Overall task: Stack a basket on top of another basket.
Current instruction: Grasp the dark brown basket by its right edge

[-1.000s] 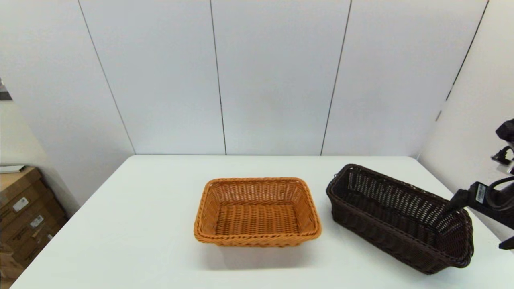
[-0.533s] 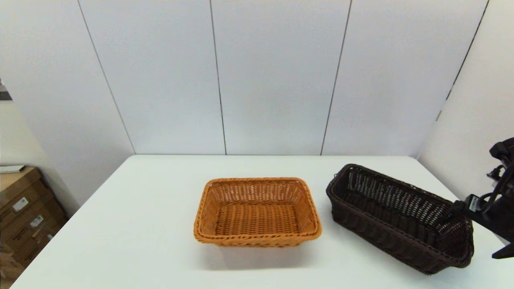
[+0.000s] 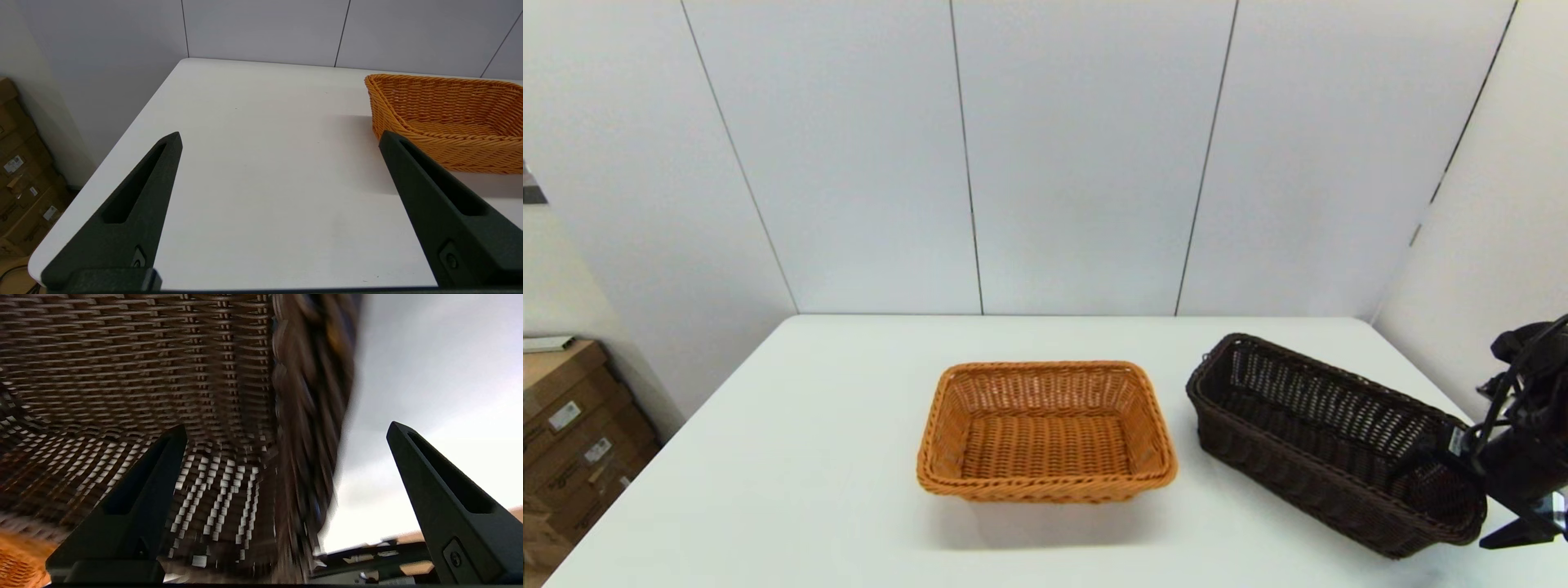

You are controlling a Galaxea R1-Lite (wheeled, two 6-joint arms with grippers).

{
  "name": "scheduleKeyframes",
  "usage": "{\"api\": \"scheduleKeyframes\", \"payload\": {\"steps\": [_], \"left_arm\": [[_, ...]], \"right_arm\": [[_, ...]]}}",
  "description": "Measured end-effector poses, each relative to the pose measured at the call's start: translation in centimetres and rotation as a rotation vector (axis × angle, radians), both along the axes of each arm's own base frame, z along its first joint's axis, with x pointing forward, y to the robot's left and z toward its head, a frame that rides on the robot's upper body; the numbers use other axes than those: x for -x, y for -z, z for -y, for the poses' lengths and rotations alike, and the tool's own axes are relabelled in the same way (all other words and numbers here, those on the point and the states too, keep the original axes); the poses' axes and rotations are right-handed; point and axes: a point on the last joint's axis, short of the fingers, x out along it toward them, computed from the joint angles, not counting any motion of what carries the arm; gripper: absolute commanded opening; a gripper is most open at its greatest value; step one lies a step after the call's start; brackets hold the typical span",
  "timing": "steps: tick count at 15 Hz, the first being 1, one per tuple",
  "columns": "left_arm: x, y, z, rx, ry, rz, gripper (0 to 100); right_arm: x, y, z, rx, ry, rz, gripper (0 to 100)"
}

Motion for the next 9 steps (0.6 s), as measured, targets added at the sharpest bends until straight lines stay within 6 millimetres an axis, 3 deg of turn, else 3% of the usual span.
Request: {"api": "scheduleKeyframes", "payload": {"steps": [3,4,9], "left_arm": [[0.00,0.00,0.00,0.000,0.000,0.000,100],[0.00,0.00,0.00,0.000,0.000,0.000,100],[0.00,0.00,0.00,0.000,0.000,0.000,100]], "right_arm": [[-0.45,1.06,0.18,-0.007,-0.008,-0.009,100],[-0.57,1.21,0.22,-0.005,-0.018,-0.004,0],[-0.67,1.39,0.23,-0.023,-0.029,0.000,0]]}}
